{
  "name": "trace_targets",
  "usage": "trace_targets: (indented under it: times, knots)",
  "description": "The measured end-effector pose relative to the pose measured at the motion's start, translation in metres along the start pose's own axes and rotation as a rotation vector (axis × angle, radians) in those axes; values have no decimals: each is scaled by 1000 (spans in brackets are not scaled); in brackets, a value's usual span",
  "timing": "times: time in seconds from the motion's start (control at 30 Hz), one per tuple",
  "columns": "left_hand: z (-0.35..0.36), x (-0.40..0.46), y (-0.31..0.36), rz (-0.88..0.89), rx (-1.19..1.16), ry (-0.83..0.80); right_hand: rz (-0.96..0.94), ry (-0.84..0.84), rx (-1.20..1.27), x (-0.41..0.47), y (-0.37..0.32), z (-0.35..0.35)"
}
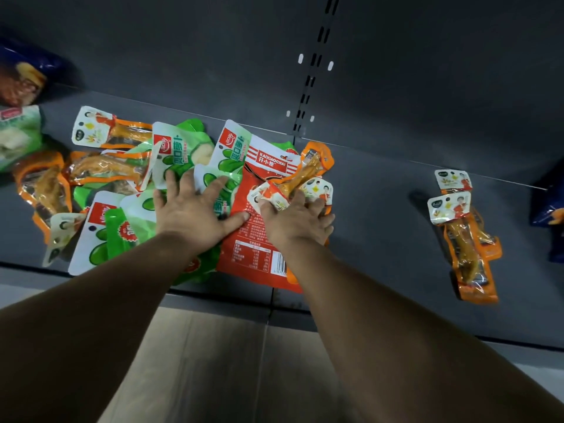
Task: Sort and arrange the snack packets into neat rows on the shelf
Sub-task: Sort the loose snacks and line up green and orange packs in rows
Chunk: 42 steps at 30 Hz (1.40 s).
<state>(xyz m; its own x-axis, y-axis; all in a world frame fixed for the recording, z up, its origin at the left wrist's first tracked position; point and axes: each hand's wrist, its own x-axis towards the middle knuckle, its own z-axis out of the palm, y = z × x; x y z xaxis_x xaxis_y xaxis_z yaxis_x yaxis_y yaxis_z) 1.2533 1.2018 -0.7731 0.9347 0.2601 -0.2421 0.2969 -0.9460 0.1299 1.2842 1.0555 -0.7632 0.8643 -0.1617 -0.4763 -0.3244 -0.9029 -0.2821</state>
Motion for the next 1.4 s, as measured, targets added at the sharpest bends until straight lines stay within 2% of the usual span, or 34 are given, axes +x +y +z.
trace_targets:
  times: [0.3, 0.4, 0.53, 0.63, 0.83, 1.03, 1.17, 1.4]
  knots:
    - [-13, -2, 17, 1, 87, 88, -24, -60, 67, -3, 10, -13]
    - [-19, -2, 34, 47, 134, 142, -45, -34, 77, -5, 19, -19]
    - [-21, -7, 67, 145, 51, 212, -69, 31, 79, 0, 42, -36]
    - [-18, -12, 96, 202, 15, 178, -38, 99, 55, 9, 76, -55]
    - [-7, -22, 157, 340, -4, 130, 148, 201, 79, 25, 162, -92]
    - [16, -29, 202, 477, 115, -21, 142, 313, 101, 44, 213, -126]
    - [36, -32, 203, 407, 303, -114, 142, 328, 117, 56, 240, -135]
    - [39, -26, 204, 220, 359, -24, 153, 237, 76, 64, 268, -128]
